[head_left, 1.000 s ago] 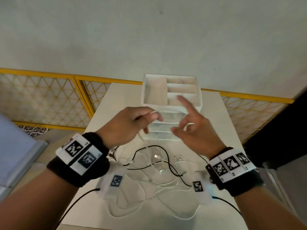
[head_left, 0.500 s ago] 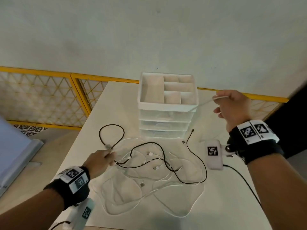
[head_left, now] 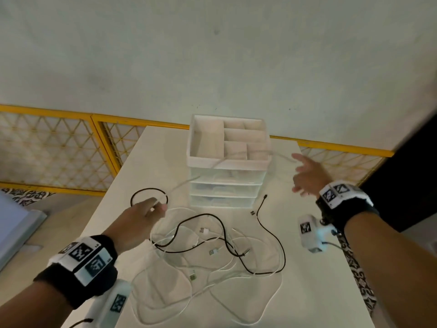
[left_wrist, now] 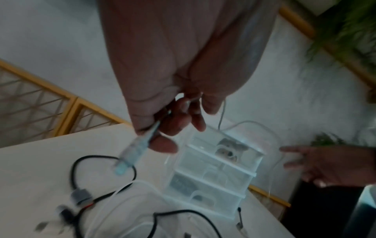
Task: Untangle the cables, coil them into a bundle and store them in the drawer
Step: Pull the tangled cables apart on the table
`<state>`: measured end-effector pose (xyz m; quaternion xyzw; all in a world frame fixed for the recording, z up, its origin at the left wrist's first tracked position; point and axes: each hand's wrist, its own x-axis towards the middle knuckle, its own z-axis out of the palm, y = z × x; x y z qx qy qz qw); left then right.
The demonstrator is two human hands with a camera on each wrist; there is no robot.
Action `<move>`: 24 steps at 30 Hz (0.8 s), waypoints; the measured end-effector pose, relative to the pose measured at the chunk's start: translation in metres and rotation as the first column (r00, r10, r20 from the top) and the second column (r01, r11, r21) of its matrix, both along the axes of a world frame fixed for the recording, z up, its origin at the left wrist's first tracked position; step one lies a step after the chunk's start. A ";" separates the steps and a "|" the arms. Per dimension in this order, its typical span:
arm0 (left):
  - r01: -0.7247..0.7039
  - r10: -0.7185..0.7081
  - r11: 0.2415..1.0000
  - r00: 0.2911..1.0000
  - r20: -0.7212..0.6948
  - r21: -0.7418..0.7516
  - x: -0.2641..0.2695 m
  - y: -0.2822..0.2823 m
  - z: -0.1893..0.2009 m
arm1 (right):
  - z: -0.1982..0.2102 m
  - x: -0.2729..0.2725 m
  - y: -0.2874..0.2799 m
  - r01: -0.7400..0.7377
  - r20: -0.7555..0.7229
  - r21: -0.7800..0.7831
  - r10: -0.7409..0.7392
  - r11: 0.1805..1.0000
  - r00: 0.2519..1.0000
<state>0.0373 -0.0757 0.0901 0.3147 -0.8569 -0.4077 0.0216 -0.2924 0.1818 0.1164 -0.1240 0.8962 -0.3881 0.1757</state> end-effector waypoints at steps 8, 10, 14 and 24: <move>0.392 -0.406 0.900 0.913 -0.038 -0.191 -0.034 0.048 0.029 | 0.012 0.142 -0.019 -0.614 -0.051 -0.145 0.614 0.776 0.788; 0.394 -0.423 0.893 0.900 -0.104 -0.218 -0.041 0.057 0.035 | 0.004 0.157 -0.025 -0.649 -0.026 -0.062 0.649 0.758 0.760; 0.422 -0.436 0.899 0.890 -0.136 -0.120 -0.034 0.057 0.039 | -0.017 0.143 -0.015 -0.565 0.079 0.166 0.561 0.808 0.824; 0.484 -0.479 0.875 0.861 0.170 0.018 0.004 0.029 0.018 | -0.054 0.054 0.024 -0.073 0.118 0.475 0.018 0.877 0.993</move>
